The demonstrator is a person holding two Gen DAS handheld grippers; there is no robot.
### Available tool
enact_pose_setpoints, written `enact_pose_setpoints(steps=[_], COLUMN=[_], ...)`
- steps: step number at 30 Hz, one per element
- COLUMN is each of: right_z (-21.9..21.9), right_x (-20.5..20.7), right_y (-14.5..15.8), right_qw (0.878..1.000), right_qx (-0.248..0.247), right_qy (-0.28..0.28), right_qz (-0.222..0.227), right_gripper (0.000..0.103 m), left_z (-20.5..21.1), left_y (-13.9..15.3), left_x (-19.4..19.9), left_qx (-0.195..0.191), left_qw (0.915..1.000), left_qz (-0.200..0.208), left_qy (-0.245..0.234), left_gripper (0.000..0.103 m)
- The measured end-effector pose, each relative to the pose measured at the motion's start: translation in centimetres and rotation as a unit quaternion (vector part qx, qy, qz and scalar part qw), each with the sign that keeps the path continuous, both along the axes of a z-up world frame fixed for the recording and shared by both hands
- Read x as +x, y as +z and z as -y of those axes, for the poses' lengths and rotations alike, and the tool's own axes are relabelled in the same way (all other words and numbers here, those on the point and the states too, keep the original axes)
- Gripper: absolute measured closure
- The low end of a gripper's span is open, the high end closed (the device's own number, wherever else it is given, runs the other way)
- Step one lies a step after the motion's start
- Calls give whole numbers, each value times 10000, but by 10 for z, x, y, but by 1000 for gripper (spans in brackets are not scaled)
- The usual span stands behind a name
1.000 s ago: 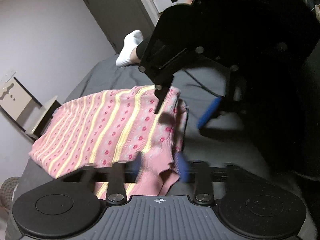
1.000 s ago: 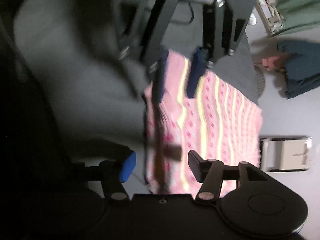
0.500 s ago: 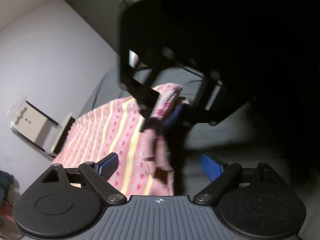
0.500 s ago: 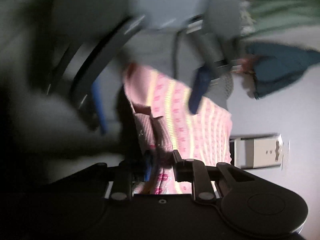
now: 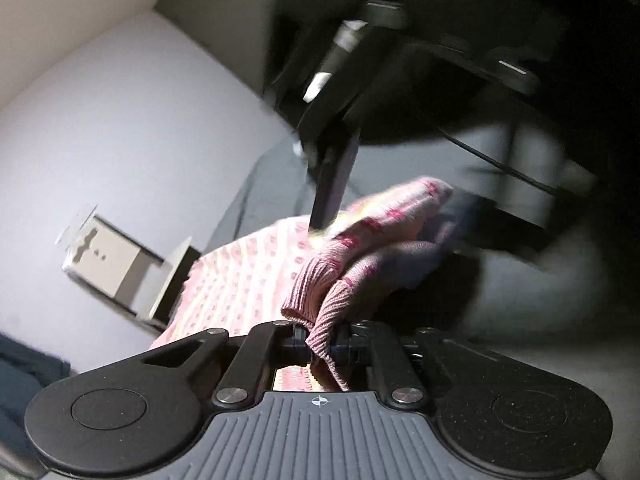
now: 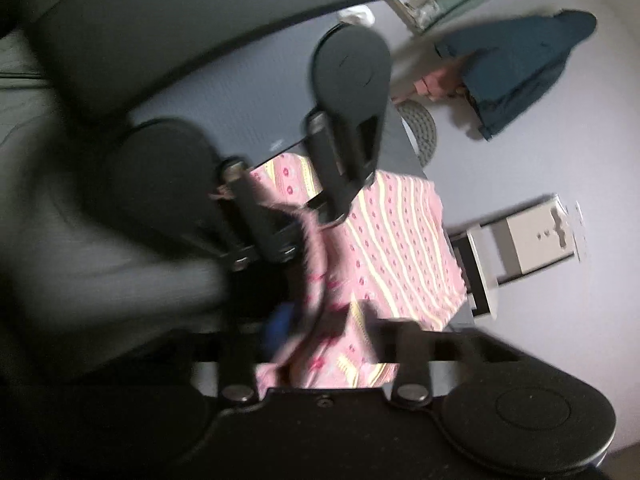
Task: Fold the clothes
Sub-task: 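Lift the cardigan end with both tools and fold it over onto the body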
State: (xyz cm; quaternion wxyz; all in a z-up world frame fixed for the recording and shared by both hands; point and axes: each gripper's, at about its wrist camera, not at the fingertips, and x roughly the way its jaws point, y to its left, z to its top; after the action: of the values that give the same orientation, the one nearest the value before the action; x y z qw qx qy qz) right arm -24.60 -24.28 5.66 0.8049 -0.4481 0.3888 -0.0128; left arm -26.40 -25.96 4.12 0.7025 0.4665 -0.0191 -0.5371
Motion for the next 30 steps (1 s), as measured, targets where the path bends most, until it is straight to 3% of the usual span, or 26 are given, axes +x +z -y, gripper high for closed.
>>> enact_pose_setpoints(steps=[1, 6, 7, 8, 10, 14, 15, 17, 18, 19, 20, 22, 24, 25, 27, 28, 30], right_z=[-2, -18, -17, -15, -7, -3, -4, -4, -4, -4, -4, -1, -2, -2, 3, -2, -12], right_x=[-4, 2, 6, 9, 14, 12, 10, 8, 6, 6, 5, 7, 11, 15, 13, 7, -3], right_y=[-1, -31, -39, -45, -51, -27, -21, -12, -8, -5, -2, 3, 7, 9, 11, 6, -4], right_qw=[10000, 9957, 9934, 9912, 9882, 9945, 9951, 9956, 9957, 9959, 9962, 9968, 9971, 9972, 9972, 9972, 9968], right_qx=[-23, -904, -1127, -1305, -1499, -976, -901, -849, -835, -805, -773, -686, -624, -602, -608, -642, -741], right_qy=[-65, -202, -214, -213, -314, -340, -323, -288, -283, -288, -292, -315, -325, -333, -298, -260, -164], right_qz=[-1, 18, 28, 23, 18, 184, 233, 269, 289, 290, 289, 260, 284, 283, 305, 298, 249], right_gripper=[12, 13, 21, 48, 86, 87, 87, 87, 87, 87, 87, 87, 87, 87, 87, 88, 88], left_z=[0, 2, 0, -7, -17, -24, -26, -31, -34, -37, -40, -43, -44, -44, -41, -39, -40], left_y=[4, 20, 22, 23, 20, 4, -2, -16, -23, -29, -34, -43, -45, -44, -40, -37, -29], left_x=[3, 8, 9, 12, 19, 19, 16, 9, 7, 5, 3, 4, 8, 10, 22, 28, 36], left_qx=[-65, -285, -302, -313, -264, -90, -38, 155, 227, 228, 199, 254, 237, 182, 128, 100, -29], left_qw=[9999, 9984, 9981, 9982, 9982, 9991, 9992, 9986, 9977, 9967, 9956, 9937, 9942, 9941, 9930, 9923, 9914], left_qz=[-87, -446, -486, -475, -478, -217, -72, 276, 450, 626, 784, 954, 863, 825, 791, 774, 759], left_qy=[69, 207, 213, 212, 266, 365, 383, 415, 447, 463, 475, 524, 600, 675, 866, 961, 1065], left_gripper=[96, 96, 96, 96, 95, 91, 84, 57, 34, 21, 20, 20, 24, 50, 89, 96, 97])
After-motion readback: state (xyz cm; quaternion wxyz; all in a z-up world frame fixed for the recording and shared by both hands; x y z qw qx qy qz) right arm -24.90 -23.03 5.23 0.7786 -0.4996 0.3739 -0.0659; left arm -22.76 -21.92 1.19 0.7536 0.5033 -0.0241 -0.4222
